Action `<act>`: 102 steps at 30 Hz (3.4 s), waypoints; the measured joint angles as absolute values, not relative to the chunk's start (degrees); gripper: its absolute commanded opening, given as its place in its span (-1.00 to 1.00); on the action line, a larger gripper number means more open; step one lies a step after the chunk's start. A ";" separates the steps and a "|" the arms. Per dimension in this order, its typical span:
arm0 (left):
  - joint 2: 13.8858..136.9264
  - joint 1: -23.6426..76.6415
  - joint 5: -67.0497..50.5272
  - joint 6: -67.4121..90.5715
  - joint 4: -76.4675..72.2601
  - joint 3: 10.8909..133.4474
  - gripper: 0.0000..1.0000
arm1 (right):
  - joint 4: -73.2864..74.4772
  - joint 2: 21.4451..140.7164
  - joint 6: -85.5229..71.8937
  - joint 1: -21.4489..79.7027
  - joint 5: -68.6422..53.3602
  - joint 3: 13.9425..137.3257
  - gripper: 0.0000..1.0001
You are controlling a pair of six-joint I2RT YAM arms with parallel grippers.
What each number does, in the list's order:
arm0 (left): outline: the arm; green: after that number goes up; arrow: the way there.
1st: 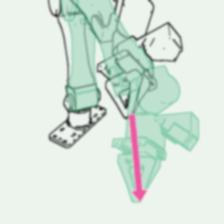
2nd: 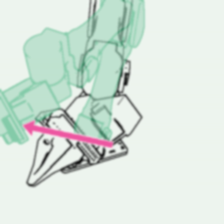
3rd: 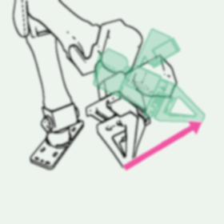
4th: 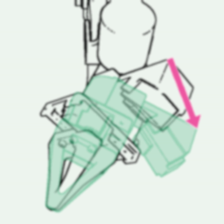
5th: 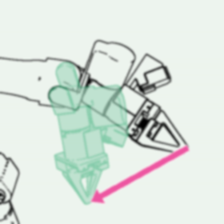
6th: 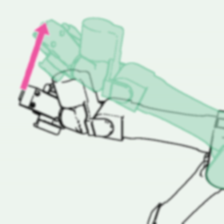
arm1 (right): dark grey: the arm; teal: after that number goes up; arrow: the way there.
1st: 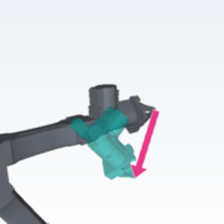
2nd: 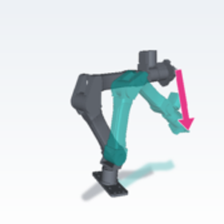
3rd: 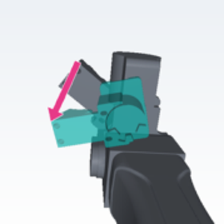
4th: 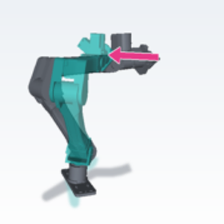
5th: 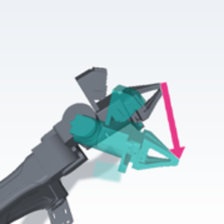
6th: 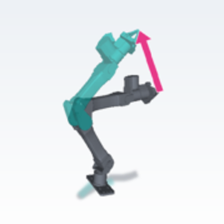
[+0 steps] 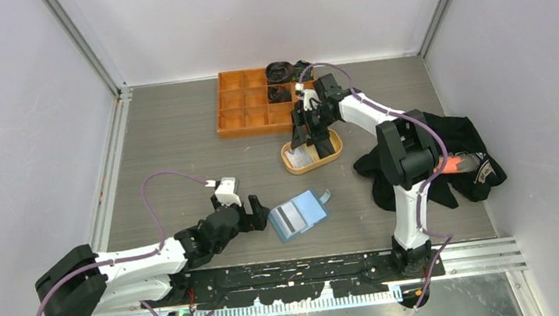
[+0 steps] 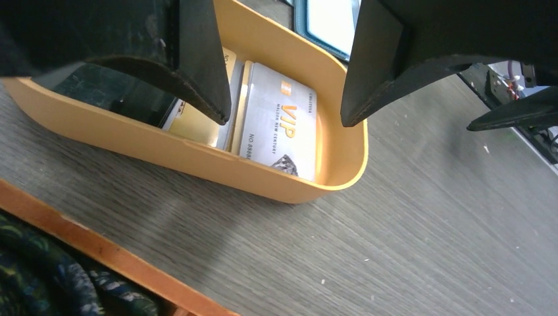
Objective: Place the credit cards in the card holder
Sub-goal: Pick up the credit card from the storage box.
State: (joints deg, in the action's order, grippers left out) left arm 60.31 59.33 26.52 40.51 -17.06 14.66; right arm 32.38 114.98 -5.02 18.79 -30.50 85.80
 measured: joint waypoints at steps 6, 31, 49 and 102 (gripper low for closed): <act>59.88 58.48 26.15 41.89 -17.82 13.47 0.77 | 32.51 117.27 -5.98 18.98 -28.97 85.95 0.33; 60.03 58.19 25.45 43.09 -19.09 13.47 0.77 | 32.23 119.68 -9.87 21.28 -34.11 86.72 0.00; 61.28 57.82 25.12 43.09 -19.07 13.47 0.77 | 26.22 118.74 -18.65 19.66 -48.88 83.44 -0.29; 61.65 56.86 24.18 43.35 -19.07 13.47 0.76 | 38.65 121.10 -13.23 19.09 -44.62 86.56 -0.98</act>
